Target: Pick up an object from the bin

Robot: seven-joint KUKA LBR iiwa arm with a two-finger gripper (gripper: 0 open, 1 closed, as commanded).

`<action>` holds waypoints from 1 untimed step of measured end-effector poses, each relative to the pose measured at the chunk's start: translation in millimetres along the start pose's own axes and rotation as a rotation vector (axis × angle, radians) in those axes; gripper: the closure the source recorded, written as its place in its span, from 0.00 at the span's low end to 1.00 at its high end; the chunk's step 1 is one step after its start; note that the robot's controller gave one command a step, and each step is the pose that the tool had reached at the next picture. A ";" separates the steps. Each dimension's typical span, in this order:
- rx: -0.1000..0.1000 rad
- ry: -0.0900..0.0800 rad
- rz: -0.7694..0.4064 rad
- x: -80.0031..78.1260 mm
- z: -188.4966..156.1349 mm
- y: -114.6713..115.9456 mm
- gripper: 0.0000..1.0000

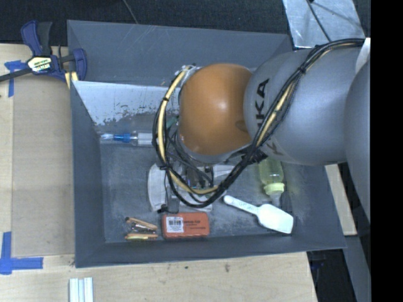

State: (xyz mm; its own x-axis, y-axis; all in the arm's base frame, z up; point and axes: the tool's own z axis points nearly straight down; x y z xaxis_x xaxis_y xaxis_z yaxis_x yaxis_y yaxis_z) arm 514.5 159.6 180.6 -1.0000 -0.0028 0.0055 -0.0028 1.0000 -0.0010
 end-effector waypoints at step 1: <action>-0.001 -0.002 0.001 0.0 -1.9 -0.4 0.00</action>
Offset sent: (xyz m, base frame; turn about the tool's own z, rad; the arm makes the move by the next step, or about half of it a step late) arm -0.0052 0.0132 0.0452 -0.3285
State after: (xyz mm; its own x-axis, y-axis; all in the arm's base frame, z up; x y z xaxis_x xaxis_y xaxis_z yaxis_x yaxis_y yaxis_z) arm 514.5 159.3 182.5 -1.0000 -0.0017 0.0037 -0.0017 1.0000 -0.0004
